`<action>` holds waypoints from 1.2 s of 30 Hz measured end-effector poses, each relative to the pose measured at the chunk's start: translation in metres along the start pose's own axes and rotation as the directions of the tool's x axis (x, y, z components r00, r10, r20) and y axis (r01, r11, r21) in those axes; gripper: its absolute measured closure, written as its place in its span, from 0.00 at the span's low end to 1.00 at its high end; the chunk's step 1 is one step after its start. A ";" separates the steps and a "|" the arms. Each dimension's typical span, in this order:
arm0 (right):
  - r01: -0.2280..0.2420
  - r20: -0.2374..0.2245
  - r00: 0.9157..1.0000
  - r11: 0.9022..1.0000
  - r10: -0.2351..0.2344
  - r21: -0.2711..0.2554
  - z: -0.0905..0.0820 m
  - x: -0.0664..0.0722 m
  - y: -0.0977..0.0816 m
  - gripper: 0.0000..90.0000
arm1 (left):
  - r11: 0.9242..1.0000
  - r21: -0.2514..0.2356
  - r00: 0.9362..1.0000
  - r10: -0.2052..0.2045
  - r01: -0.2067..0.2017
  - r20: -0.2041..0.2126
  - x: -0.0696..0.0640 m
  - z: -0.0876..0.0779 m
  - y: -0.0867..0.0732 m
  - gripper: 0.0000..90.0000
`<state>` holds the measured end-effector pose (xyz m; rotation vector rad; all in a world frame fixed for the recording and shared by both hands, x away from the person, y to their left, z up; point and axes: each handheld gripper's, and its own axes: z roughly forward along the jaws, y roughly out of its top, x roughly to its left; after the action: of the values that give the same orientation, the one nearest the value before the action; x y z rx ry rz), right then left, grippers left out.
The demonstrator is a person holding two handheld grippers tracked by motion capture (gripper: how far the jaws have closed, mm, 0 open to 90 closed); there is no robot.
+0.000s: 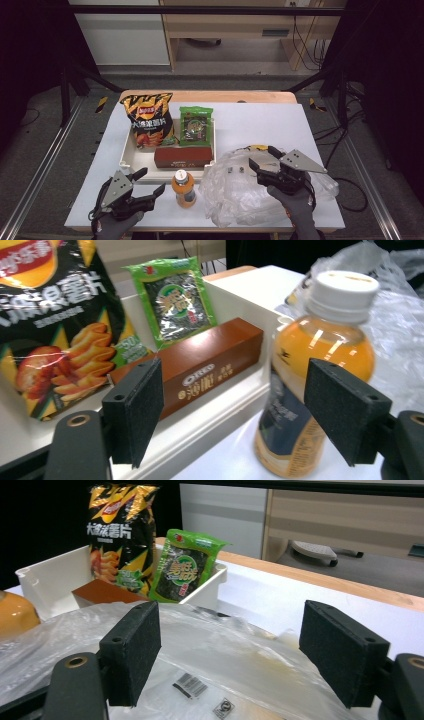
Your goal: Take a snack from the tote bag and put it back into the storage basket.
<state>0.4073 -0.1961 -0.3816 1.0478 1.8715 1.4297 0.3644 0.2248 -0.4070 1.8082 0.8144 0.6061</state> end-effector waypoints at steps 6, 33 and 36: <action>-0.015 0.007 1.000 1.000 0.015 0.006 -0.001 -0.005 -0.002 0.28 | 1.000 0.008 0.999 0.028 -0.029 0.038 -0.016 0.003 0.000 0.24; -0.026 0.009 1.000 0.999 0.026 0.035 0.002 -0.011 -0.007 0.27 | 0.999 0.035 0.998 0.006 -0.008 0.058 -0.046 0.046 0.009 0.24; -0.027 0.012 1.000 0.999 0.027 0.036 0.002 -0.012 -0.008 0.27 | 0.999 0.043 0.999 0.003 -0.005 0.052 -0.045 0.047 0.008 0.26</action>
<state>0.4136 -0.2063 -0.3902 1.1003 1.8882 1.4072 0.3714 0.1602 -0.4182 1.8573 0.7943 0.5462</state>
